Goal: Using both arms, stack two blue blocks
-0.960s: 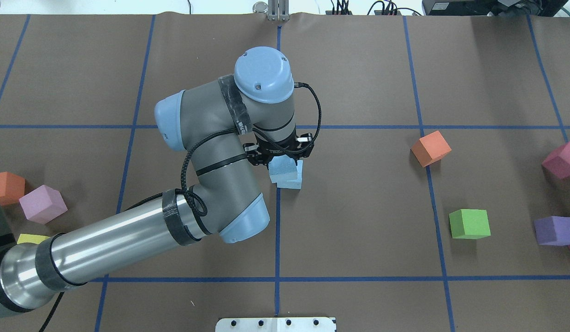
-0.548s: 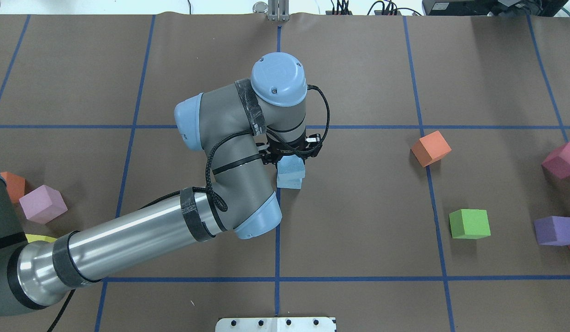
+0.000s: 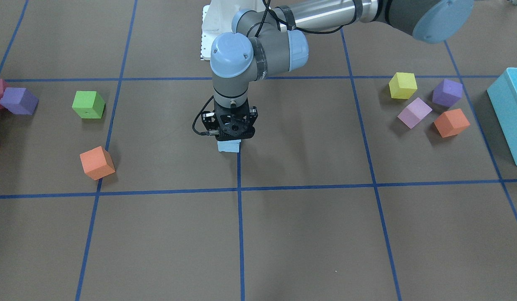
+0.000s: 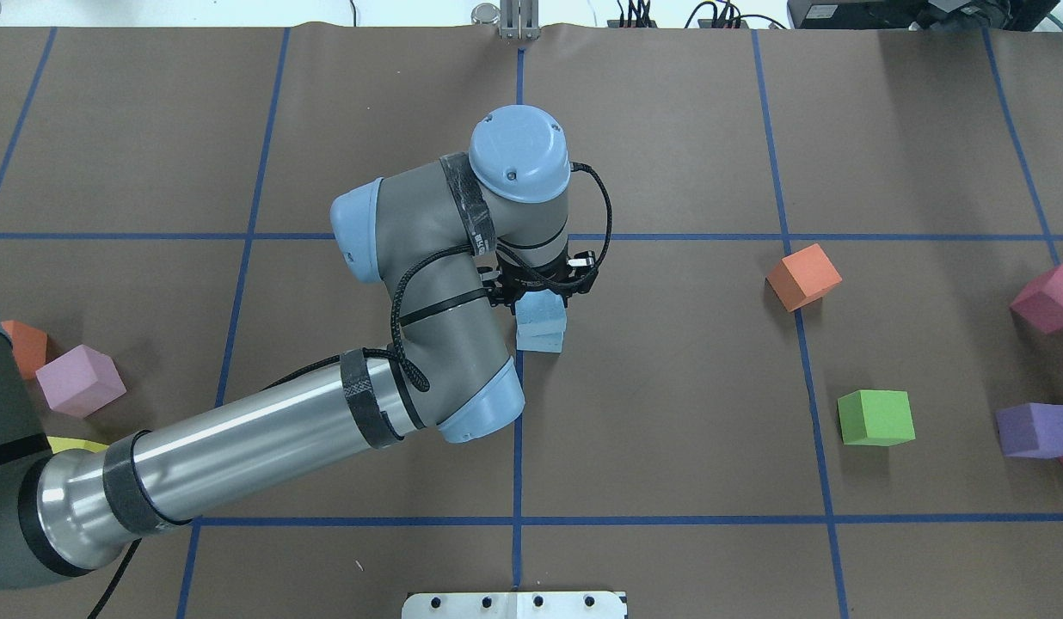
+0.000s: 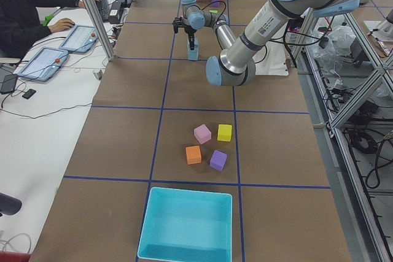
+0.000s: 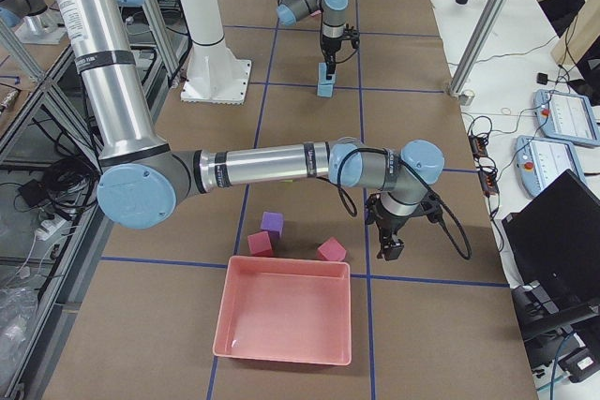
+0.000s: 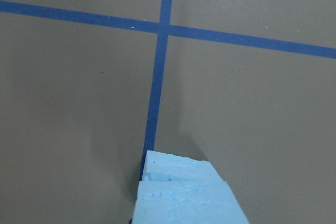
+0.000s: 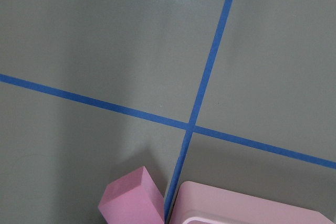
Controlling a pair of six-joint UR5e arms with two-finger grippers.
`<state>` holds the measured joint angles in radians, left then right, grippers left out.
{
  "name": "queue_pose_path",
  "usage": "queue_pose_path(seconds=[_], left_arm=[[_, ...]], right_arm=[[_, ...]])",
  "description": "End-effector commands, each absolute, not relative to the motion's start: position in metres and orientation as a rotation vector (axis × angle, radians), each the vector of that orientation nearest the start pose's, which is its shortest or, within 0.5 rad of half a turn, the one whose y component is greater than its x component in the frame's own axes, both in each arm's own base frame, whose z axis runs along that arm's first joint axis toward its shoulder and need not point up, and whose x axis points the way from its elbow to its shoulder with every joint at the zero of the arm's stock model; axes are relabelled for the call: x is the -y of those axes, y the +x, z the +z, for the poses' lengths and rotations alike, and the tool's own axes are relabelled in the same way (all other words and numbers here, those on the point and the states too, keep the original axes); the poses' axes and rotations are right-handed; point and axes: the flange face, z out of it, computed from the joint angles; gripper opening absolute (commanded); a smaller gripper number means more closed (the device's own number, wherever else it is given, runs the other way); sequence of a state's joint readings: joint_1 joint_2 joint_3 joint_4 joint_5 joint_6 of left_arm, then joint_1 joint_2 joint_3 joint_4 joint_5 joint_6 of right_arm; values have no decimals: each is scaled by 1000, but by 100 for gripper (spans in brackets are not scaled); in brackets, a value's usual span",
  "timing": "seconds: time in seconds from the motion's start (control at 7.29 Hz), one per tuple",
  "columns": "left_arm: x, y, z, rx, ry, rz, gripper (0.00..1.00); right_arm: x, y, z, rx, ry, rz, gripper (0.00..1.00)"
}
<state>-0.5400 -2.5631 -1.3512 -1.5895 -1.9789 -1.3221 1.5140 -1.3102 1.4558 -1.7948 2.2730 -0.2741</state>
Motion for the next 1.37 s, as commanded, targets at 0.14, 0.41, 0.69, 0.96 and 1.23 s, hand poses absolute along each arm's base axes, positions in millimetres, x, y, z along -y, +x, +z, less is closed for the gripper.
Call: queue_pose_path(seconds=[0.14,0.41,0.69,0.96,1.23], left_arm=[[477,614,115,-868,-56,-109,97],[479,595,97,-906,-21,-88,97],[513,528,92,-956,19,-77,98],[547,402,135,-1021,15,-21,98],[565,265,207,-928,122,96,98]], right_arm=[[596,35,598,707,4,-290,100],[597,35,598,707,3,-291,100],[597,35,600,706,0,-290,100],[598,35,599,706,-3,-278,100],[598,35,598,707,-2,-276,100]])
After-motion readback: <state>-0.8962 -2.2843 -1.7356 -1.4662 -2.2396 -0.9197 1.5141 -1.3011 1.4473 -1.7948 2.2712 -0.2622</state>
